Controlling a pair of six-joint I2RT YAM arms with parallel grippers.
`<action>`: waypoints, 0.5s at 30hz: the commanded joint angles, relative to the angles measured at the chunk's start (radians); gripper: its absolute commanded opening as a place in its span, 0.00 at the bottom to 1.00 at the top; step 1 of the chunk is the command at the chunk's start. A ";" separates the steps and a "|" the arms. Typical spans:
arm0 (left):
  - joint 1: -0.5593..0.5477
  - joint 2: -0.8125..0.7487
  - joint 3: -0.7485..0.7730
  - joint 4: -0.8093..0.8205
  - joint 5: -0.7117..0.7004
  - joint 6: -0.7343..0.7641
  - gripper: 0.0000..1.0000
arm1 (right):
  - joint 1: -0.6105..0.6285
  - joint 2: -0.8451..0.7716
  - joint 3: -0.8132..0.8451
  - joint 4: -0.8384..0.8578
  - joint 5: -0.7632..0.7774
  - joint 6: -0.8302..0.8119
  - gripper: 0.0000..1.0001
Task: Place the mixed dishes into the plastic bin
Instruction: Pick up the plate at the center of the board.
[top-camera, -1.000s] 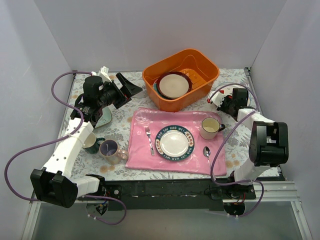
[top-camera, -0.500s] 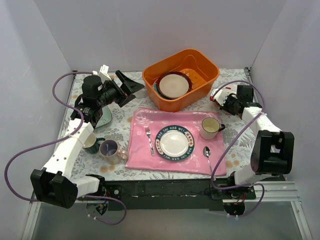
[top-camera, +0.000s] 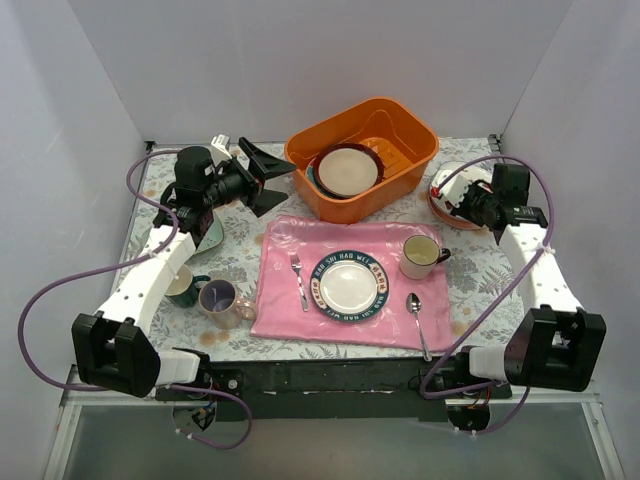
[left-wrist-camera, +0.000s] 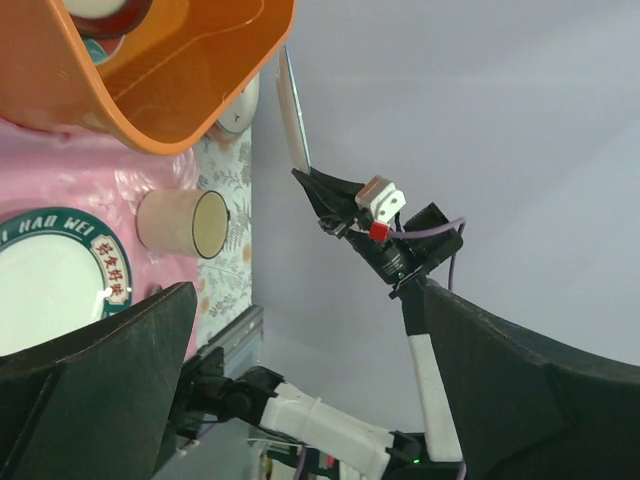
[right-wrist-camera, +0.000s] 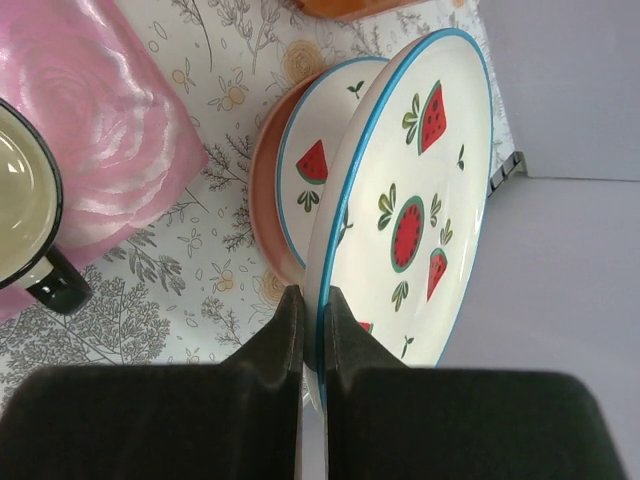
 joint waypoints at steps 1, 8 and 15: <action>0.004 -0.001 -0.001 0.029 0.061 -0.097 0.98 | -0.002 -0.130 0.090 0.044 -0.062 -0.038 0.01; -0.008 0.031 0.033 0.022 0.060 -0.139 0.98 | -0.002 -0.269 0.104 -0.035 -0.129 -0.029 0.01; -0.060 0.080 0.113 -0.040 0.023 -0.126 0.98 | 0.000 -0.356 0.119 -0.095 -0.241 -0.061 0.01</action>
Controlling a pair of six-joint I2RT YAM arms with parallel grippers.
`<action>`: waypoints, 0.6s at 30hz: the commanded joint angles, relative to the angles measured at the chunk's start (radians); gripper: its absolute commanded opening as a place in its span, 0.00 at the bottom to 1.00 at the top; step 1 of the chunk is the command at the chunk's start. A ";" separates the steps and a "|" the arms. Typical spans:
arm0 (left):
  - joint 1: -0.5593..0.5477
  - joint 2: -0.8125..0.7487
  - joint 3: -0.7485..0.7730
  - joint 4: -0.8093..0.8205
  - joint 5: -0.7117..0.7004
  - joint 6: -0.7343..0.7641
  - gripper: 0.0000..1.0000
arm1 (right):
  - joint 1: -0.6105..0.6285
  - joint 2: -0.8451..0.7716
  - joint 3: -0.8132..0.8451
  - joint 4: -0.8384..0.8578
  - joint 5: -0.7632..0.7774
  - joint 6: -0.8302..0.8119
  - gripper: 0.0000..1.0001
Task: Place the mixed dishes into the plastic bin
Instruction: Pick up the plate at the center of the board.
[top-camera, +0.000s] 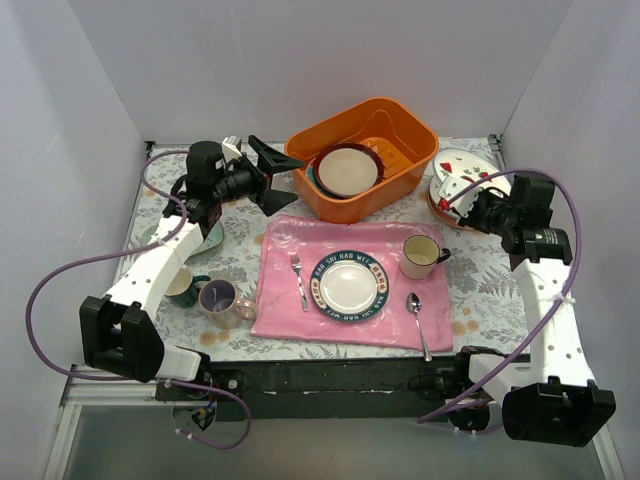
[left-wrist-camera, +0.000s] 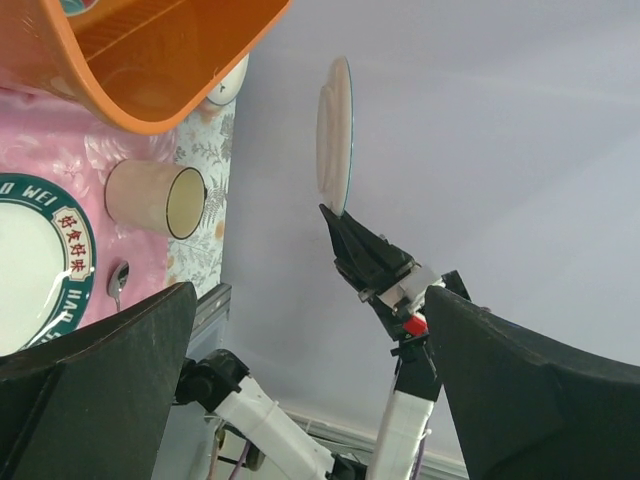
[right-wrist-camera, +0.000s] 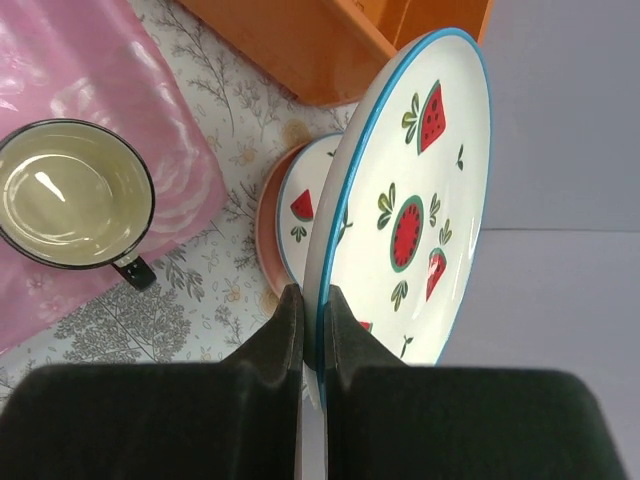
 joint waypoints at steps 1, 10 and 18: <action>-0.038 0.010 0.084 -0.042 -0.018 -0.004 0.98 | 0.001 -0.075 0.090 0.073 -0.125 -0.063 0.01; -0.125 0.045 0.156 -0.094 -0.090 -0.001 0.98 | 0.050 -0.132 0.091 0.017 -0.214 -0.111 0.01; -0.187 0.080 0.213 -0.129 -0.137 -0.007 0.98 | 0.152 -0.164 0.087 -0.011 -0.234 -0.150 0.01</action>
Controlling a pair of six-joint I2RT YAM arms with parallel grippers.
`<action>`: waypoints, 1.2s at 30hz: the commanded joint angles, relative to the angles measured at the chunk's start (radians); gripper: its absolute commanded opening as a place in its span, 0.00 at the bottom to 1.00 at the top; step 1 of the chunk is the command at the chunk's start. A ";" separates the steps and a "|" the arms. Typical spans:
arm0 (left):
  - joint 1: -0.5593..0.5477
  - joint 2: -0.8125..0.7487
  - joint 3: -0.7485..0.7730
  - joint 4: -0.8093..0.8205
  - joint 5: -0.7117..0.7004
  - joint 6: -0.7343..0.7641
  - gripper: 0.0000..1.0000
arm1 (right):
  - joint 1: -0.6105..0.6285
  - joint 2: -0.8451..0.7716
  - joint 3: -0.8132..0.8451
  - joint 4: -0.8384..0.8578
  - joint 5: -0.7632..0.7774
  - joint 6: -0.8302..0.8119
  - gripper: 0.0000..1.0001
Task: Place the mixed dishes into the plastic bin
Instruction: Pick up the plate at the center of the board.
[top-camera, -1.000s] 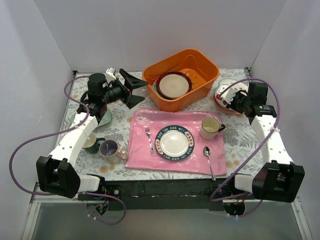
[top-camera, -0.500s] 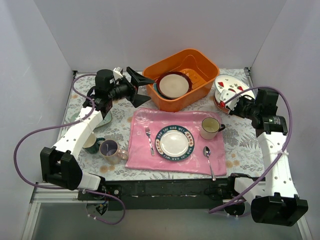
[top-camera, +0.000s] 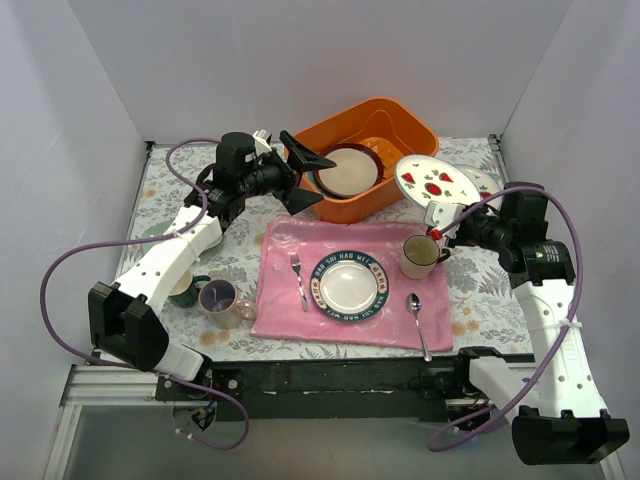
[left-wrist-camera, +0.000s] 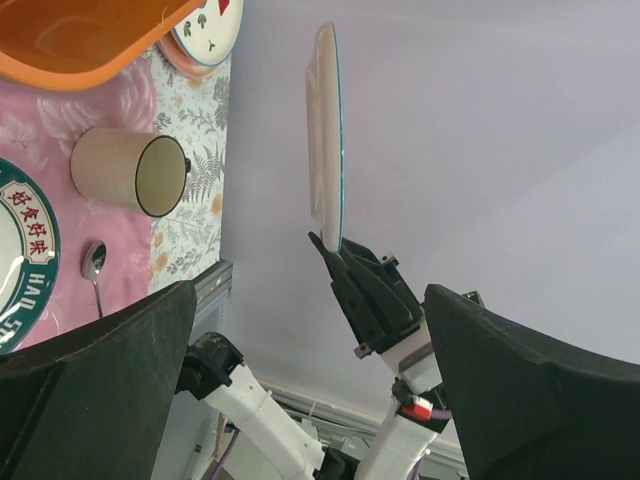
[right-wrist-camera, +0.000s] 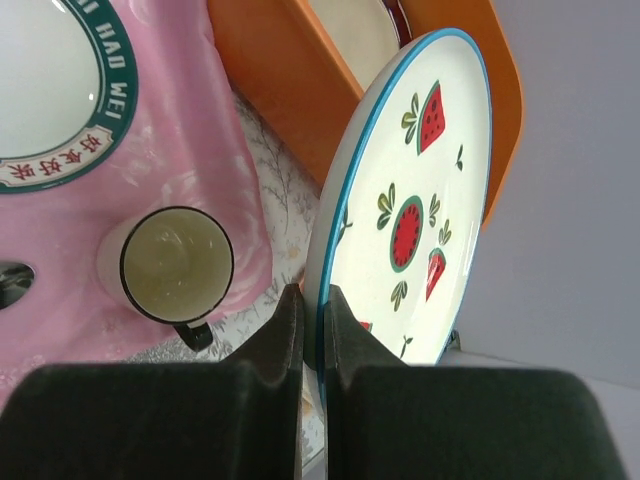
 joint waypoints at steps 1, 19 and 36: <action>-0.023 -0.002 0.054 -0.031 -0.038 -0.003 0.98 | 0.050 -0.048 0.074 0.111 -0.062 -0.072 0.01; -0.037 -0.013 0.060 -0.052 -0.061 -0.011 0.98 | 0.258 -0.070 0.045 0.114 -0.036 -0.060 0.01; -0.046 -0.015 0.010 -0.003 -0.035 -0.032 0.98 | 0.375 -0.057 0.025 0.147 0.028 -0.055 0.01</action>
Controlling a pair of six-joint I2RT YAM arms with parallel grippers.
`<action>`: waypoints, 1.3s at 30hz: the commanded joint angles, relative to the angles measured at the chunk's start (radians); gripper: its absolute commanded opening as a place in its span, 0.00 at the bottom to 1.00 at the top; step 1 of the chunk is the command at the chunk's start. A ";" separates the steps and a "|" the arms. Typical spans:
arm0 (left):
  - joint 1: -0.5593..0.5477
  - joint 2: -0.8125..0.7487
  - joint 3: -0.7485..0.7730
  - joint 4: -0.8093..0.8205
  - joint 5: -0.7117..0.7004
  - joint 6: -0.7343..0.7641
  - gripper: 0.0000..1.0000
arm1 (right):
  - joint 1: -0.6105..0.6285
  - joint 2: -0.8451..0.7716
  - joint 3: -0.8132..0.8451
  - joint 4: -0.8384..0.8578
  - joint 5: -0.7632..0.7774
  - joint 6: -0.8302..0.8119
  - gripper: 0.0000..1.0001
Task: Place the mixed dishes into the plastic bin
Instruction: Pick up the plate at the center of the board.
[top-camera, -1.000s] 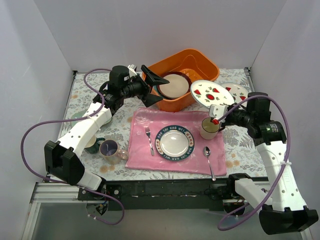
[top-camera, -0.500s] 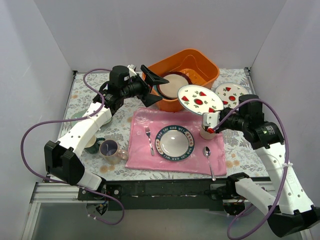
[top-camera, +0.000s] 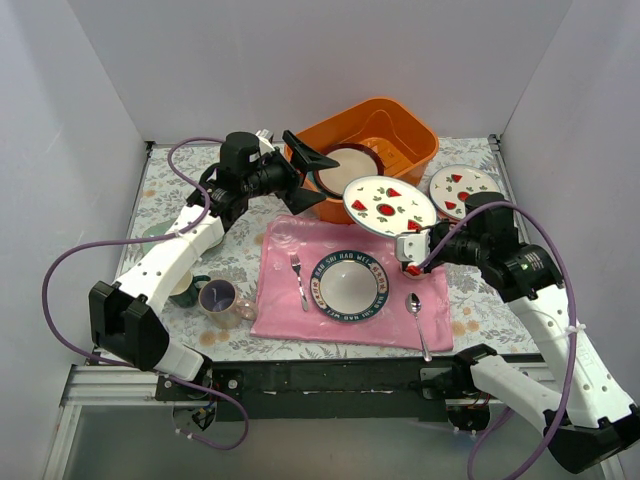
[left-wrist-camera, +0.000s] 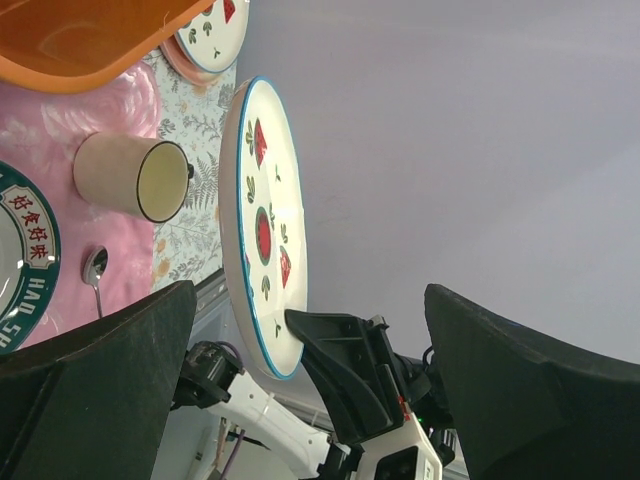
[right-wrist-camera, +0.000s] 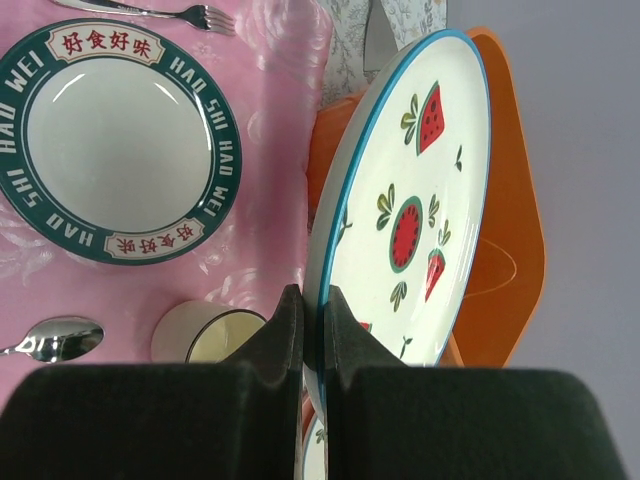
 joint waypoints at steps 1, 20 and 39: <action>-0.010 -0.023 -0.017 0.032 0.021 -0.033 0.98 | 0.020 -0.020 0.028 0.187 0.002 -0.034 0.01; -0.087 0.089 0.024 -0.010 0.102 0.088 0.73 | 0.098 0.000 0.026 0.254 0.034 -0.013 0.01; -0.099 0.051 0.052 -0.019 0.046 0.218 0.00 | 0.121 -0.016 -0.023 0.288 0.071 0.056 0.10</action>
